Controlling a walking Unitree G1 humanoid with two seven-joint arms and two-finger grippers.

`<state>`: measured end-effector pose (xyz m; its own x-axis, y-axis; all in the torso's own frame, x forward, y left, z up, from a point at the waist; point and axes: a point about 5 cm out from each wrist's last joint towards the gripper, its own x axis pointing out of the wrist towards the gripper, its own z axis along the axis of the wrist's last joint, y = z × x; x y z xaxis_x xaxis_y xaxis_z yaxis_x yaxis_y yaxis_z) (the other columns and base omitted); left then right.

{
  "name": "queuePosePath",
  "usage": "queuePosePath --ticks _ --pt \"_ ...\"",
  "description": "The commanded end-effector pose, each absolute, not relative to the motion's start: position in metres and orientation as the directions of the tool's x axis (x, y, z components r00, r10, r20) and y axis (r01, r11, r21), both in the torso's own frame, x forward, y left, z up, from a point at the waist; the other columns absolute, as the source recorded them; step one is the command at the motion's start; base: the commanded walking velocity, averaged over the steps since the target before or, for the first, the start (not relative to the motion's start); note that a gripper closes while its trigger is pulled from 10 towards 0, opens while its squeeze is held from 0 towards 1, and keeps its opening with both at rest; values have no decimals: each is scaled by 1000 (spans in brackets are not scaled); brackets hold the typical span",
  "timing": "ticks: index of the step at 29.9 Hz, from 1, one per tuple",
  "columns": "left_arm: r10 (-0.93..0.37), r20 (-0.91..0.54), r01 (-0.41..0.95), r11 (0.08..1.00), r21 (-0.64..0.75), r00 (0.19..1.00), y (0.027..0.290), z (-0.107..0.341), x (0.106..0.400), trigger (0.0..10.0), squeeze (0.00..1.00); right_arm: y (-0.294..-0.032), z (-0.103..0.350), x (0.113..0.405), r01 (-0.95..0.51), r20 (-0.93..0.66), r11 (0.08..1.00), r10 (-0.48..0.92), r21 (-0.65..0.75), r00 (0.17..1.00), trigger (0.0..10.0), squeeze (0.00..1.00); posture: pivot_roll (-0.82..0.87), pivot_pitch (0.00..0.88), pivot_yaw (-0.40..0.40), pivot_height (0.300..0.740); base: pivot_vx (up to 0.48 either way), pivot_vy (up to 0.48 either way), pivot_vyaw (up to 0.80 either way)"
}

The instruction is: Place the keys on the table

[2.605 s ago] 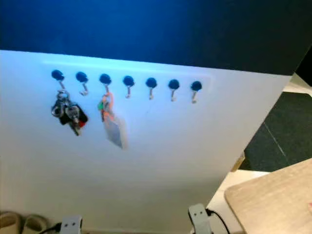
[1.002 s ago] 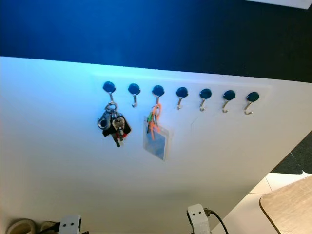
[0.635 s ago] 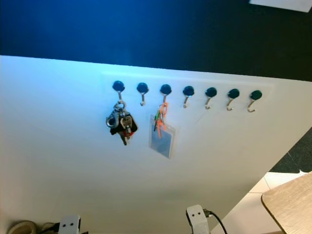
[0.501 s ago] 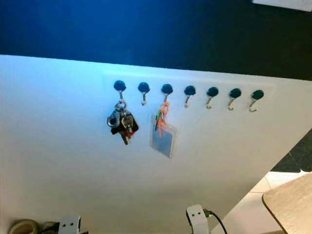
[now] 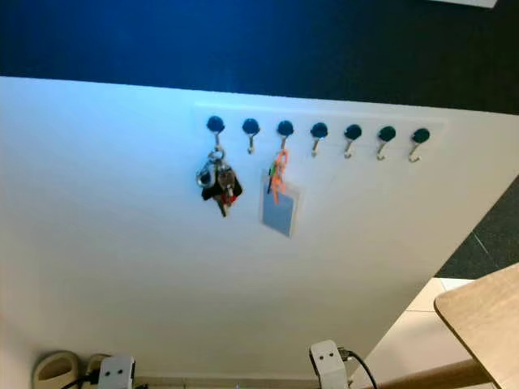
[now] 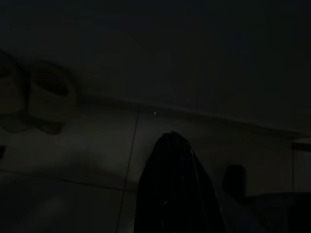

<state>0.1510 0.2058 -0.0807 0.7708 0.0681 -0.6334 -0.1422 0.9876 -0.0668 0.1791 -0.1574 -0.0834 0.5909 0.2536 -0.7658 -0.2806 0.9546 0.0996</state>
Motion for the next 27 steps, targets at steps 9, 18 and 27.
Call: queuePosePath --ticks 9,18,27 --pt "66 -656 -132 990 -52 752 208 -83 147 10000 0 -157 -85 177 -267 -766 958 248 103 593 10000 0 100 31 -59 740 -286 0 0" --pt "65 -655 -121 992 -40 753 210 -82 148 10000 0 -158 -85 176 -262 -765 960 245 104 595 10000 0 101 26 -53 740 0 0 0" --pt "59 -649 -83 997 -7 758 210 -81 152 10000 0 -159 -84 178 -258 -762 961 242 102 601 10000 0 98 31 -56 740 0 -144 0"
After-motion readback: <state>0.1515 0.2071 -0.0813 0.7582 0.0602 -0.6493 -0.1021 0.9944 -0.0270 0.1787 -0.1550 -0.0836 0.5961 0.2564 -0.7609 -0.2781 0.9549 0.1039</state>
